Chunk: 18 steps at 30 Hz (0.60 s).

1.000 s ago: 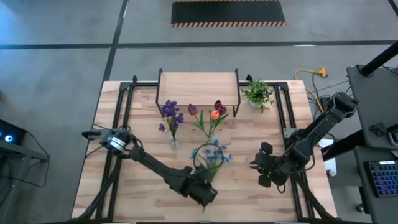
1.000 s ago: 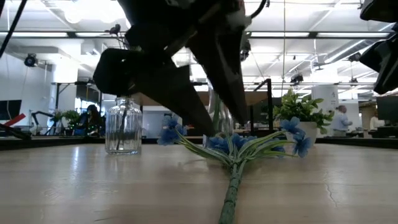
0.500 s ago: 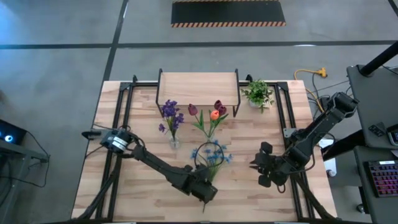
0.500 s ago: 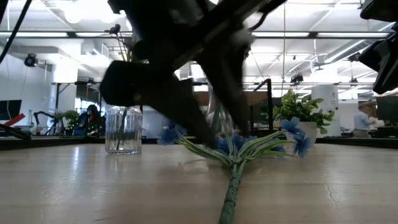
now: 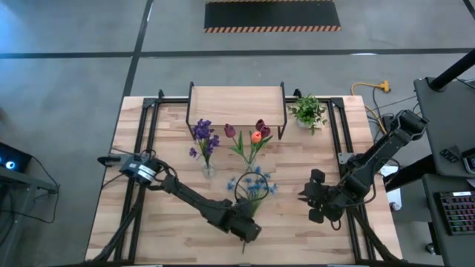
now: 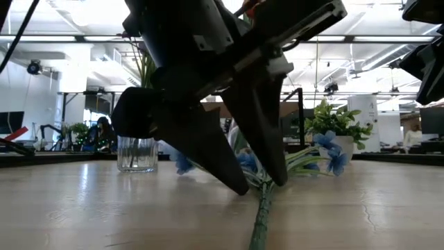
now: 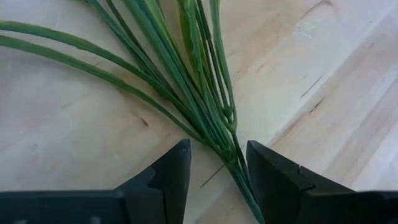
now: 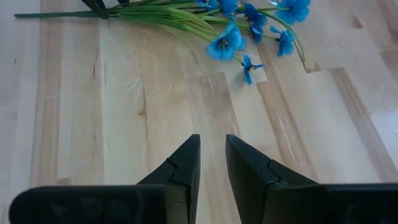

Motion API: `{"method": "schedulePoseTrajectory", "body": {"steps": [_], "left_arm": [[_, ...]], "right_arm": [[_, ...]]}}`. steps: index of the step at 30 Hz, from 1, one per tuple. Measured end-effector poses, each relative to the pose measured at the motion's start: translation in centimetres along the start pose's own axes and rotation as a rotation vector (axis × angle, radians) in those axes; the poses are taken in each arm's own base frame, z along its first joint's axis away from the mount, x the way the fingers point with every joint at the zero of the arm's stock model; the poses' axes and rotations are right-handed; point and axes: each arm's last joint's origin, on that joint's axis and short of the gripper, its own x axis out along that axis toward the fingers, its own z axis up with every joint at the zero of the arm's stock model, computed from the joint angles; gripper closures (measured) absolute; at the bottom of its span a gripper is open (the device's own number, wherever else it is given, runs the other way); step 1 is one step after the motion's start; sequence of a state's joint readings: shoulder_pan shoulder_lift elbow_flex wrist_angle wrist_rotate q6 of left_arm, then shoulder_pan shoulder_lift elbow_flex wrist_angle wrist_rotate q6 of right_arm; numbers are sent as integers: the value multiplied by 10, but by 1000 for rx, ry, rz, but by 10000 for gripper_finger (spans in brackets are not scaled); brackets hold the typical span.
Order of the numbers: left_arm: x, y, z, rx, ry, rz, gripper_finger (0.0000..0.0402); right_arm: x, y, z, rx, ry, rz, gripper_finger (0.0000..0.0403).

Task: Pick and place flowers into a vace then onto a shelf
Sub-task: Put the blue orchid into the left transparent vase

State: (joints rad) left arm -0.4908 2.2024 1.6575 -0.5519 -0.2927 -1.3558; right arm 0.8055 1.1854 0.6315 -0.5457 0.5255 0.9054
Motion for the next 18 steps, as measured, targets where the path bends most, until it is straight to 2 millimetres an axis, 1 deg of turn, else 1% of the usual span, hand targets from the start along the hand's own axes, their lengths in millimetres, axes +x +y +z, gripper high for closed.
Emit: {"method": "schedulePoseTrajectory", "body": {"steps": [3, 6, 10, 18], "left_arm": [[1, 1, -1, 7, 25, 5, 259], [1, 1, -1, 65, 37, 3, 269], [1, 1, -2, 173, 56, 1, 301], [-4, -8, -1, 442, 88, -58, 365]], "right_arm": [[0, 0, 0, -1, 1, 0, 330], [0, 0, 0, -1, 1, 0, 328], [0, 0, 0, 0, 0, 0, 331], [0, 0, 0, 9, 1, 1, 339]]}}
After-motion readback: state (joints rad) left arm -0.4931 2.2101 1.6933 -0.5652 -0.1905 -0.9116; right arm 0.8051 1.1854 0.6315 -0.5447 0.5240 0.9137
